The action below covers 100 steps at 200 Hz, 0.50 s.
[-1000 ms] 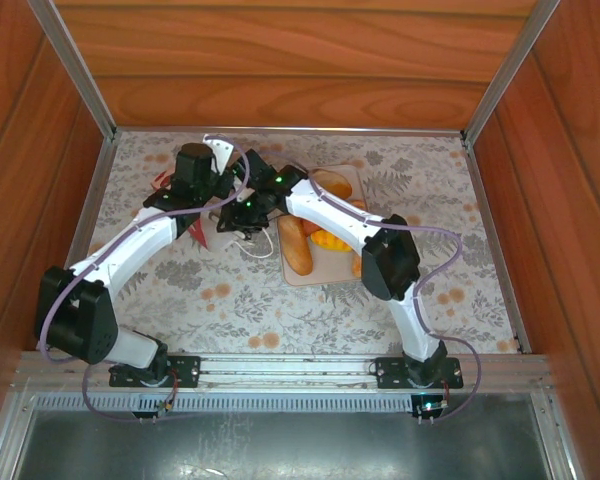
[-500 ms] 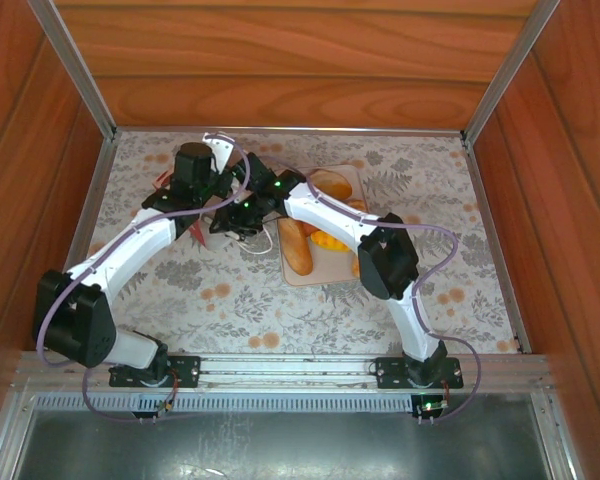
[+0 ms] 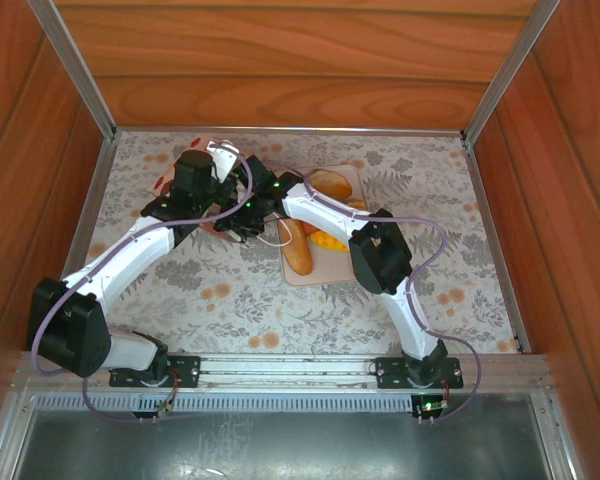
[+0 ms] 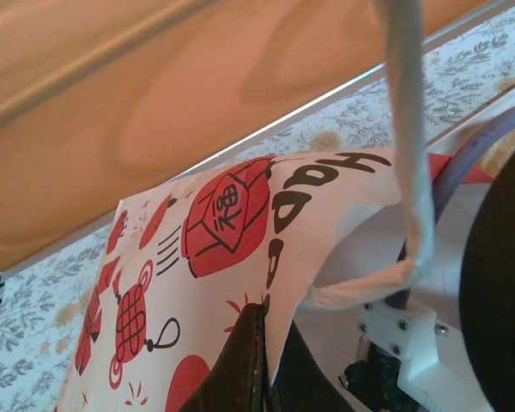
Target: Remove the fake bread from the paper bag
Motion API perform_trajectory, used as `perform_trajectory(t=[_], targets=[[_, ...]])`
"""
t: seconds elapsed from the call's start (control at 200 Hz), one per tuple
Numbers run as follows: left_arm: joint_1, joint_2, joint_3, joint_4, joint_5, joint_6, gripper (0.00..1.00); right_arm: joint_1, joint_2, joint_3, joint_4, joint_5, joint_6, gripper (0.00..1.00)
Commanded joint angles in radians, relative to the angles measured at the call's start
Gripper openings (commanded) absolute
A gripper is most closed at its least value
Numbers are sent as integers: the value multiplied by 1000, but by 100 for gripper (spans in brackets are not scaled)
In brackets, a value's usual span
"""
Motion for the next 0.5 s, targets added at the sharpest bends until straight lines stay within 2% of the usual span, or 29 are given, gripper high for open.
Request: perform_trajectory(t=[0.0,0.435,0.495], targets=[[-21,-19,-1,57,24,28,0,-12,35,32,31,-20,26,54],[-28,6,11,55,73,7,0,-6,135,174,-8,-61,-6,55],[-29,11,15,55,75,2,0,-6,142,178,-6,-58,-3,52]])
